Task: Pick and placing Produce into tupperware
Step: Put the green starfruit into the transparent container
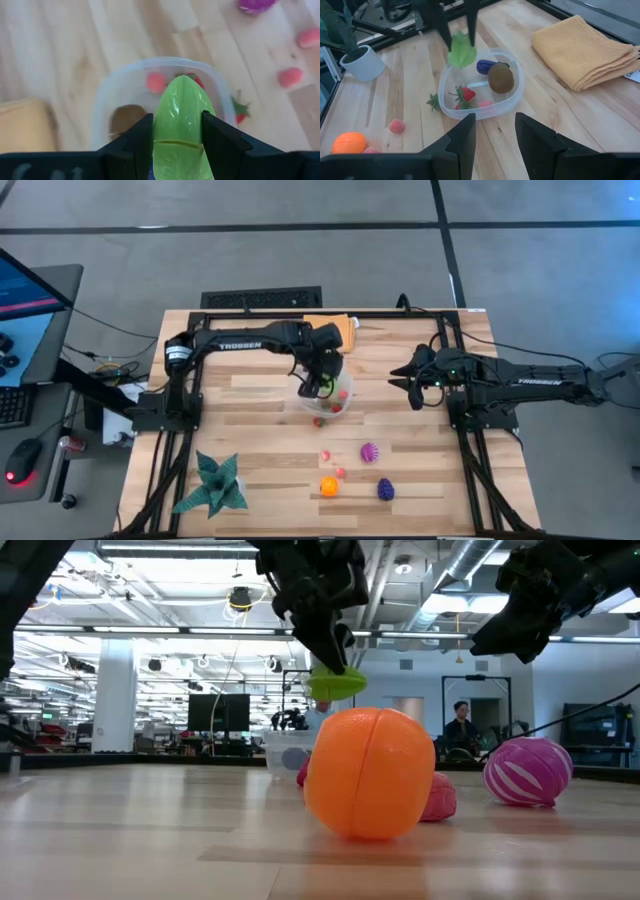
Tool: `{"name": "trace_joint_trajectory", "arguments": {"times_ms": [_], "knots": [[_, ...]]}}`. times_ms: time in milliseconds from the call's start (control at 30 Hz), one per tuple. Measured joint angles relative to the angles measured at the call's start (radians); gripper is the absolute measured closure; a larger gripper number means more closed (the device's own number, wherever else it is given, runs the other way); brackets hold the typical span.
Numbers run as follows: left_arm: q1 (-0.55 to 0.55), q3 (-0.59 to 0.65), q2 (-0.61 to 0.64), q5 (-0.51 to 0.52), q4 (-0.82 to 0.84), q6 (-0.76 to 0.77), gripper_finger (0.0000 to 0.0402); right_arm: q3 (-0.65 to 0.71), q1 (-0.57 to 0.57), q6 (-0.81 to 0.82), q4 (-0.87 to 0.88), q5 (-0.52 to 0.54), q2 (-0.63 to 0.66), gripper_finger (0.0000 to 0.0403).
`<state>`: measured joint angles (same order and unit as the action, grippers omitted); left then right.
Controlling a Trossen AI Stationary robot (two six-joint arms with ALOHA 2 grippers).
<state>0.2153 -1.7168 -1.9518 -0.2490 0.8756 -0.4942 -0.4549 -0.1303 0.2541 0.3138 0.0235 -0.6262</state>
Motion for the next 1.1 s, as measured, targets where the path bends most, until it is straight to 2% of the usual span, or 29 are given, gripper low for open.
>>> {"name": "trace_joint_trajectory", "arguments": {"times_ms": [300, 600, 1100], "knots": [[0.030, 0.000, -0.043, -0.057, -0.063, 0.012, 0.0262, 0.000, 0.000, 0.000, -0.010, 0.004, 0.000, 0.0243], [0.016, 0.003, -0.095, -0.060, -0.088, 0.018, 0.0262, 0.001, -0.001, 0.008, -0.007, 0.004, -0.001, 0.0243], [0.023, 0.003, -0.097, -0.058, -0.101, 0.017, 0.0262, 0.001, -0.001, 0.008, -0.015, 0.004, -0.001, 0.0243]]}}
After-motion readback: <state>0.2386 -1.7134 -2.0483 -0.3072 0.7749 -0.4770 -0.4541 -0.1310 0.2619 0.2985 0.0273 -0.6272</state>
